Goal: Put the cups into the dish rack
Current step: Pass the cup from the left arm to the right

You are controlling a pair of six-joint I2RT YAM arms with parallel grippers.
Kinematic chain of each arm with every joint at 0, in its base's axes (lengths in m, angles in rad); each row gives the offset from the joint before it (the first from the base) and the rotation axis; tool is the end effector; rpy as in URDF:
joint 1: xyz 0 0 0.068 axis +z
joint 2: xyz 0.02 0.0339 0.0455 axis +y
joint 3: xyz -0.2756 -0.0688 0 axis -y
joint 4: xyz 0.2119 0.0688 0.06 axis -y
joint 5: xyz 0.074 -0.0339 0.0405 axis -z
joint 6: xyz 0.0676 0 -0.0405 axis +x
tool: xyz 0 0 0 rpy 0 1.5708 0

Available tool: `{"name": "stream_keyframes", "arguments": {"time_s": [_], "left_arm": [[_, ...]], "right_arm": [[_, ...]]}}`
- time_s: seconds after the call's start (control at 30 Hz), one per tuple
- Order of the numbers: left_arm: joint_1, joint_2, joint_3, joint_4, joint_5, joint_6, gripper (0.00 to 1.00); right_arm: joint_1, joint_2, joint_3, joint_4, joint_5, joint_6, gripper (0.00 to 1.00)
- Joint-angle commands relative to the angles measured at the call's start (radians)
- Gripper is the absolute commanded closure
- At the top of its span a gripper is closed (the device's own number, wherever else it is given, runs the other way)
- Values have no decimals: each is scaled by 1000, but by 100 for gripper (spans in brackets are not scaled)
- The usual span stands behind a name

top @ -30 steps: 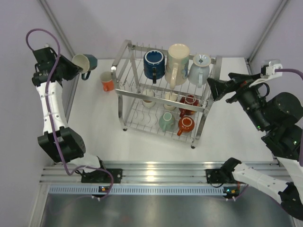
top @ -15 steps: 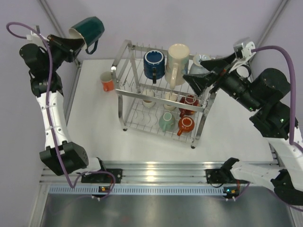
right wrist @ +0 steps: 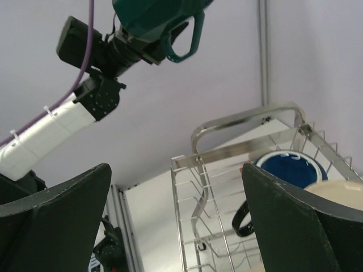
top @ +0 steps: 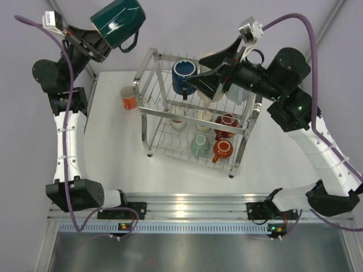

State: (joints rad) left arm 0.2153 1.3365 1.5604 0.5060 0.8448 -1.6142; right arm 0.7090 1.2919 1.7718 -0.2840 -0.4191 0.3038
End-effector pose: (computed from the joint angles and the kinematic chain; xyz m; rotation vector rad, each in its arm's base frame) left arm 0.2432 0.0014 0.5664 -0.1593 1.2504 -1.5858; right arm 0.1624 0.1755 0.5559 -0.6554 1.3361 1.1190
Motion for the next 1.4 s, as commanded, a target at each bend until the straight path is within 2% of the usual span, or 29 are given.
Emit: {"name": "stream_keyframes", "arguments": {"time_s": [0.0, 0.13, 0.4, 0.77, 1.0, 1.2, 1.37], "left_arm": [[-99, 12, 89, 242, -61, -168, 100], [-149, 24, 78, 380, -92, -282, 100], [-278, 13, 35, 410, -118, -318, 100], [-307, -22, -91, 420, -110, -337, 100], [-323, -36, -117, 422, -93, -372, 100], [-353, -46, -137, 424, -73, -406, 100], [-364, -51, -161, 422, -58, -427, 100]], "right_arm": [[1, 56, 132, 79, -92, 41, 1], [15, 118, 181, 106, -95, 52, 2], [59, 205, 219, 215, -96, 46, 5], [168, 282, 276, 253, -50, -14, 9], [184, 303, 299, 275, -23, -25, 16], [187, 326, 318, 269, -23, -26, 16], [187, 339, 327, 275, -52, -2, 27]]}}
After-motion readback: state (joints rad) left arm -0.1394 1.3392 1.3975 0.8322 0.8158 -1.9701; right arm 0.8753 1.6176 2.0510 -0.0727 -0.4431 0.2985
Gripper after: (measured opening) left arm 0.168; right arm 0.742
